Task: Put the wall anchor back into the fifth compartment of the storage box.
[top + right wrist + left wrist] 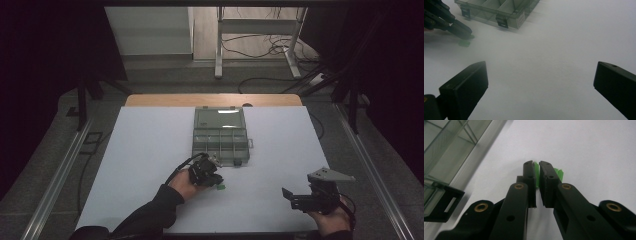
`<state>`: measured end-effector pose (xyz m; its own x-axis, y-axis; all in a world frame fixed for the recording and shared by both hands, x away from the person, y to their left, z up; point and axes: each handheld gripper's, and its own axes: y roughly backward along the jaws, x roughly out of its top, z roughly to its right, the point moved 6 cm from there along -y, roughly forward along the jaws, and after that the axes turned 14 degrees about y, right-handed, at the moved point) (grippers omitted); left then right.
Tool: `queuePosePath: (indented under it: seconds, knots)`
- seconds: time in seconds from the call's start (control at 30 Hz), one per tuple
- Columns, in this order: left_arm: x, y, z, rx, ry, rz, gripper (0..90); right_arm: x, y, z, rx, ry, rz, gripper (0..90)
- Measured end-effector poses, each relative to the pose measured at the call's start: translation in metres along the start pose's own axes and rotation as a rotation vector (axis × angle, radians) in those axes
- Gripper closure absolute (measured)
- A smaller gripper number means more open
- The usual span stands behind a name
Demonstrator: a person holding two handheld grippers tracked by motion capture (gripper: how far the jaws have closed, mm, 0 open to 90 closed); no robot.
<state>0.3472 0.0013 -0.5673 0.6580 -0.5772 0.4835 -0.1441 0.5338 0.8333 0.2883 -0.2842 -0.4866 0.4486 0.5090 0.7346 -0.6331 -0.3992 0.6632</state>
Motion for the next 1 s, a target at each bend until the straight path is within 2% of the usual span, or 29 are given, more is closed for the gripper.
queuePosePath:
  seconds: [0.23,0.47,0.57,0.8,1.0]
  knots:
    - [0.004,0.009,-0.002,0.005,0.050,0.031,84.3,0.000,0.001,0.000,0.000,0.000,0.006,0.0]
    - [0.010,0.024,-0.006,0.021,0.070,0.066,84.3,0.000,0.001,0.000,0.001,0.001,0.007,0.0]
    - [0.012,0.032,-0.011,0.028,0.070,0.076,84.3,0.000,0.001,0.000,0.002,0.001,0.007,0.0]
    - [0.017,0.049,-0.021,0.059,0.108,0.122,84.3,0.000,0.001,0.000,0.002,0.003,0.006,0.0]
    - [0.019,0.059,-0.031,0.076,0.124,0.137,84.0,0.000,0.001,0.000,0.004,0.001,0.006,0.0]
